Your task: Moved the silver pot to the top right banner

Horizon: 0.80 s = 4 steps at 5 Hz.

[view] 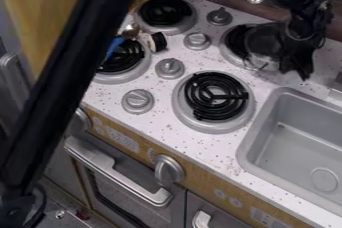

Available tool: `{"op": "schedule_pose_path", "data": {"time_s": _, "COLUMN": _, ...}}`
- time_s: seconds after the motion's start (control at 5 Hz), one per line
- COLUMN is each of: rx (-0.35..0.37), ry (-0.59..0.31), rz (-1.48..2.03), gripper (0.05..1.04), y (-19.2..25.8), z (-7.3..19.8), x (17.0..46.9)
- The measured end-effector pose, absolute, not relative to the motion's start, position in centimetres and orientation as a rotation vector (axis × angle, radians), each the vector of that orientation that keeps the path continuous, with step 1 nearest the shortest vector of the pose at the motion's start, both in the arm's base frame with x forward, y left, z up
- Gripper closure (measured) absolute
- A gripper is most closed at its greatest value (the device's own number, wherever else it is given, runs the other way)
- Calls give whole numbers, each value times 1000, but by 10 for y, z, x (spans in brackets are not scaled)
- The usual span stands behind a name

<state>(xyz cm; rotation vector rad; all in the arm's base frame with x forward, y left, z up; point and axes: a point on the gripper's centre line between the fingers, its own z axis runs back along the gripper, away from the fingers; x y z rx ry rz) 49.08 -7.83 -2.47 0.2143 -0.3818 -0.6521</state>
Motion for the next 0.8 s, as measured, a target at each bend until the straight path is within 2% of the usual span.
{"op": "schedule_pose_path", "data": {"time_s": 0.4, "rx": 233, "ry": -352, "rz": -541, "gripper": 999, "y": -57, "z": -23, "x": 495}}
{"op": "schedule_pose_path", "data": {"time_s": 0.6, "rx": 245, "ry": -331, "rz": -481, "gripper": 848, "y": -52, "z": -26, "x": 490}}
{"op": "schedule_pose_path", "data": {"time_s": 0.8, "rx": 250, "ry": -351, "rz": -472, "gripper": 581, "y": -52, "z": -14, "x": 485}}
